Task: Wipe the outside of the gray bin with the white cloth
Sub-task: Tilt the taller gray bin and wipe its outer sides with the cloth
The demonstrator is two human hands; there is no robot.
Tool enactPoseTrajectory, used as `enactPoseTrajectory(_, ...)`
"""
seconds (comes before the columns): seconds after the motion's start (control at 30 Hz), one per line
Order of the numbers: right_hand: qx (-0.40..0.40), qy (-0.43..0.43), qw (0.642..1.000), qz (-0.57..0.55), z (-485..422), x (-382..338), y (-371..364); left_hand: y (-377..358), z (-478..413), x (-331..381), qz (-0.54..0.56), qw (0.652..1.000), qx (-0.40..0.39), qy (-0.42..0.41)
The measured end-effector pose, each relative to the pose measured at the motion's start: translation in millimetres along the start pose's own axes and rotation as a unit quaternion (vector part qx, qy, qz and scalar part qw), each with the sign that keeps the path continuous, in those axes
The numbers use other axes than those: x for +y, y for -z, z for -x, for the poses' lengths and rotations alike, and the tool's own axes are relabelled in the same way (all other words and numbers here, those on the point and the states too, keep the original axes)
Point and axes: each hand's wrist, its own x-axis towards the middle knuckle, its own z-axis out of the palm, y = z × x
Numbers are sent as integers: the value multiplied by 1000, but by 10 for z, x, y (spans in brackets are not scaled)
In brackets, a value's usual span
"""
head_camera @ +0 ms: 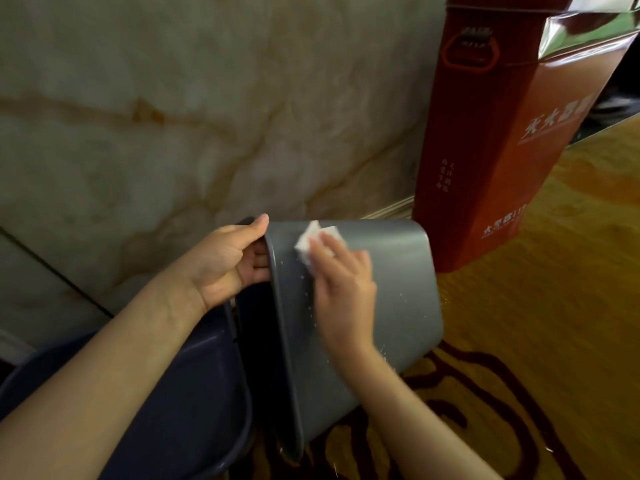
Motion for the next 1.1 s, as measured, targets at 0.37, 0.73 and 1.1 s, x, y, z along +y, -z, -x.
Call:
enactPoseTrajectory(0.37,35,31,997,64,127,605,60,-108,-55,-40,-26,993,105,-39)
enactPoseTrajectory(0.73,-1,-63,998,20,270,335,69,-266,-186,-10,-7,982,183,-42)
enactPoseTrajectory(1.1,1,-15,998,66,426,748,180,-204,-261,-4,-68,969,231,-51)
